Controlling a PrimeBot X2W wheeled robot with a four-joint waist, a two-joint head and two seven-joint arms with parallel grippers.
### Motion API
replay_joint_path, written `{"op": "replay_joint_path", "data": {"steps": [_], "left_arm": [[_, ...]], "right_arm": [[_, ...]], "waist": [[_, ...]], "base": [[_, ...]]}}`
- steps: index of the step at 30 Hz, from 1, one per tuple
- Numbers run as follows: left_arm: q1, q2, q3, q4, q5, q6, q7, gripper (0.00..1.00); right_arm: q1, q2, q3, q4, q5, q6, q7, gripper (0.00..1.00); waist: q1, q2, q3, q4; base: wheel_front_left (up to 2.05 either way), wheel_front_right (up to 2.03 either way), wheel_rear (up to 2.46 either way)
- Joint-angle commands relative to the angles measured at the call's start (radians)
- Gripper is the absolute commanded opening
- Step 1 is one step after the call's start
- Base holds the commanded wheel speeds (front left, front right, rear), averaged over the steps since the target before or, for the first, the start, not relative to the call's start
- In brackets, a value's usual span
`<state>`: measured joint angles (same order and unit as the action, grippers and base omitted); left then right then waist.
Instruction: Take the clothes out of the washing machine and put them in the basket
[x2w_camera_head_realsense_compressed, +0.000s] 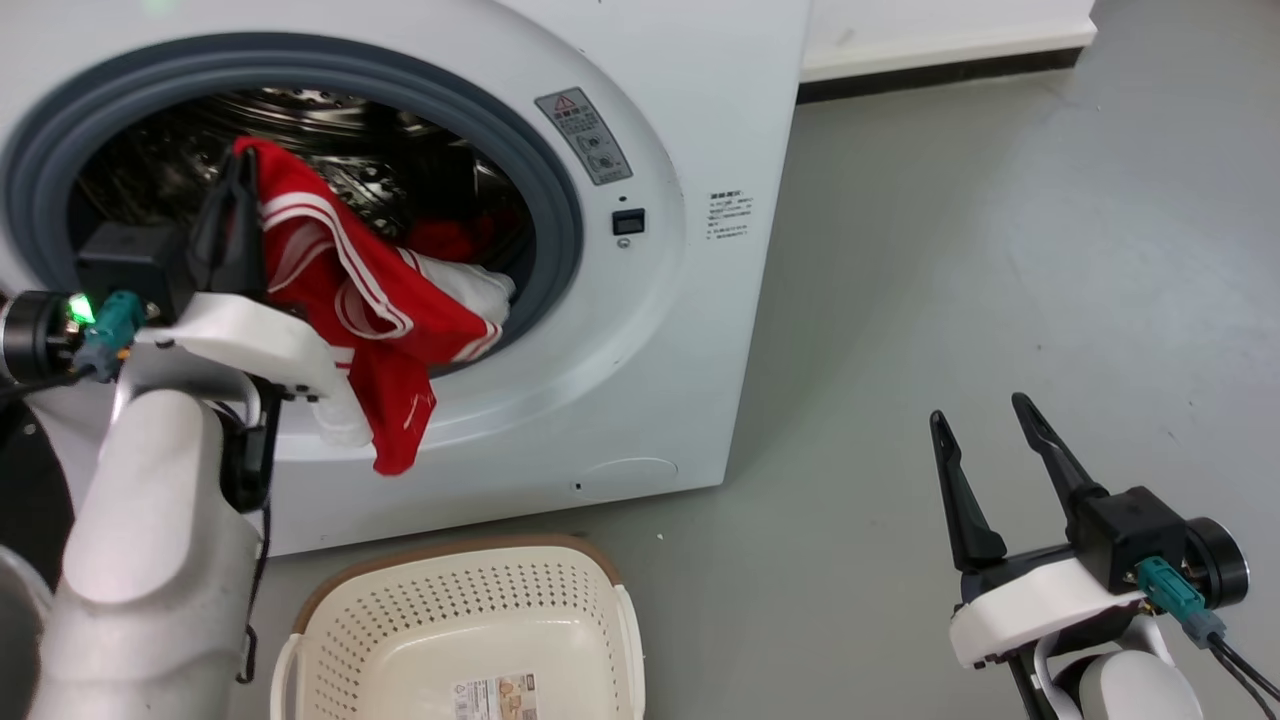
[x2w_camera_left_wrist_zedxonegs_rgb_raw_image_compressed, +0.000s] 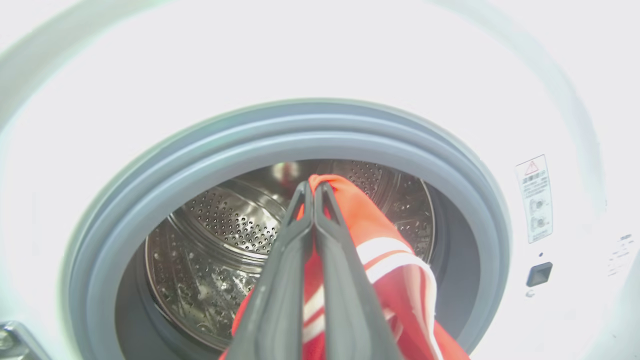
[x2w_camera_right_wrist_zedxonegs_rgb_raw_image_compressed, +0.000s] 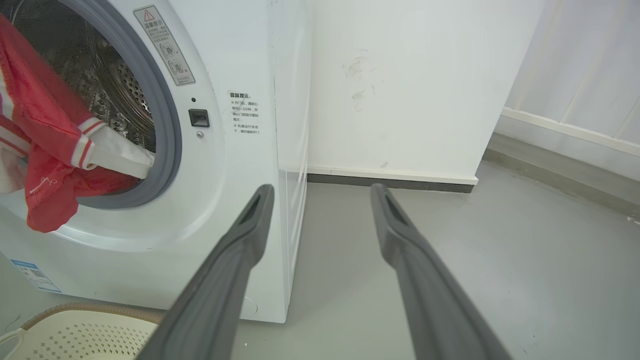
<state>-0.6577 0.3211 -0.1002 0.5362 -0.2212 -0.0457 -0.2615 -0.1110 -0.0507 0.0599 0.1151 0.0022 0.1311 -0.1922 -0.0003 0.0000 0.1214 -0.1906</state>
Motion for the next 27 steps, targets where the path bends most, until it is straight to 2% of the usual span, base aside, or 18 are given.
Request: {"op": "replay_joint_path", "data": {"steps": [1,11,19,23,27], "left_arm": [[0.034,-0.01,-0.002,-0.034,0.005,-0.003,-0.005,0.0],[0.278,-0.029,-0.031,-0.31,-0.002,0.023,0.034,0.0],[0.529,-0.054,-0.033,-0.545,-0.042,0.075,0.115,0.0],[0.636,-0.073,-0.025,-0.578,-0.07,0.106,0.145,0.0],[0.701,-0.096,-0.036,-0.518,-0.096,0.109,0.154,0.0]], "right_arm": [[0.019,0.001,-0.004,-0.01,-0.005,-0.001,0.007,1.0],[0.08,0.001,-0.023,-0.056,-0.018,-0.001,0.039,1.0],[0.101,0.001,-0.022,-0.084,-0.027,-0.001,0.057,1.0],[0.101,0.001,-0.021,-0.098,-0.026,-0.001,0.062,1.0],[0.08,0.001,-0.012,-0.109,-0.024,-0.001,0.064,1.0]], "waist": [[0.0003,0.0,-0.027,0.024],[0.0003,0.0,-0.084,0.063],[0.0003,0.0,-0.094,0.085],[0.0003,0.0,-0.078,0.094],[0.0003,0.0,-0.046,0.096]], "base": [[0.0,0.0,0.0],[0.0,0.0,0.0],[0.0,0.0,0.0],[0.0,0.0,0.0],[0.0,0.0,0.0]]}}
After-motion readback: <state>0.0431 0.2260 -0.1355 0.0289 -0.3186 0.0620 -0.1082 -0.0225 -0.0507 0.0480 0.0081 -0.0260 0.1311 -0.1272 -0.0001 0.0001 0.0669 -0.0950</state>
